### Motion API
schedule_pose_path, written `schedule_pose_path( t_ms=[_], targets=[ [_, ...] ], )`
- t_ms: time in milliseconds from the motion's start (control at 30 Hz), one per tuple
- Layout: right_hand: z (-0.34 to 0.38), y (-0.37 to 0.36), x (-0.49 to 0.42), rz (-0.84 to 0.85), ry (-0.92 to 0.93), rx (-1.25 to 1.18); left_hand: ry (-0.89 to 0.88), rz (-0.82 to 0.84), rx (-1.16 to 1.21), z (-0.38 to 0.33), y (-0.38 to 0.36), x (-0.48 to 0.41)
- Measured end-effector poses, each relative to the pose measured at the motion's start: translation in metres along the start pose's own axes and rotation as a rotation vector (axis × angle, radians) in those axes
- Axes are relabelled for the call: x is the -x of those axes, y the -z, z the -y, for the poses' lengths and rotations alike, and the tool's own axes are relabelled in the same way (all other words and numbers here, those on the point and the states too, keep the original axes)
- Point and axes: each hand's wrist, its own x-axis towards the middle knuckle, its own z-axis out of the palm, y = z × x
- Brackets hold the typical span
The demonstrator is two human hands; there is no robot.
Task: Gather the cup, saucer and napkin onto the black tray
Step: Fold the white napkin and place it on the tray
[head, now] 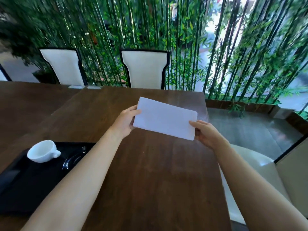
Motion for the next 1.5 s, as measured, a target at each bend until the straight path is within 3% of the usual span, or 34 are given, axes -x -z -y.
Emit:
schedule_pose_path(
  t_ms=[233, 600, 867, 1167, 1500],
  targets=[
    [0.062, -0.023, 0.025, 0.112, 0.163, 0.063, -0.117, -0.136, 0.029, -0.029, 0.011, 0.021],
    [0.077, -0.103, 0.030, 0.260, 0.229, 0.297, -0.144, -0.240, -0.016, -0.056, 0.097, 0.048],
    [0.082, -0.175, 0.007, 0.197, 0.230, 0.346, -0.164, -0.224, -0.024, -0.071, 0.166, 0.023],
    [0.041, -0.287, -0.028, 0.112, 0.174, 0.400, -0.106, -0.188, -0.070, -0.072, 0.288, -0.008],
    [-0.068, -0.388, 0.009, 0.194, 0.026, 0.477, 0.065, -0.263, -0.226, -0.022, 0.420, 0.075]
  ],
)
